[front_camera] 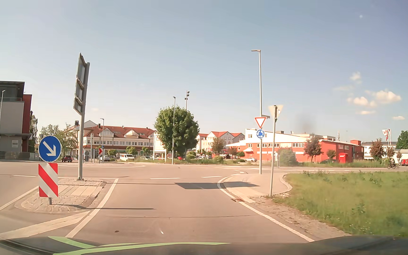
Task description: Follow the waypoints while adhering to traffic rules and regulations
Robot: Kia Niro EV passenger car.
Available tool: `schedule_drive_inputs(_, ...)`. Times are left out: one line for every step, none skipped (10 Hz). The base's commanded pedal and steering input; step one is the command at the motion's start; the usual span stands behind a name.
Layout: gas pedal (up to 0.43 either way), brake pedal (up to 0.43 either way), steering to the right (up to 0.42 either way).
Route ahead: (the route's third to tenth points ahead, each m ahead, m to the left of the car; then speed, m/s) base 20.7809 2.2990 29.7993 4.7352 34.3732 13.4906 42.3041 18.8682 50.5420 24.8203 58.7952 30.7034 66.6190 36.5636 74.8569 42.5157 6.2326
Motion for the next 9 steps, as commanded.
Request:
schedule_drive_inputs(0.000, 0.000, -0.072)
schedule_drive_inputs(0.000, 0.000, -0.073)
schedule_drive_inputs(0.000, 0.000, -0.073)
schedule_drive_inputs(0.000, 0.000, -0.073)
schedule_drive_inputs(0.000, 0.000, -0.072)
schedule_drive_inputs(0.000, 0.000, -0.072)
schedule_drive_inputs(0.000, 0.000, -0.069)
schedule_drive_inputs(0.000, 0.000, -0.065)
schedule_drive_inputs(0.000, 0.000, -0.056)
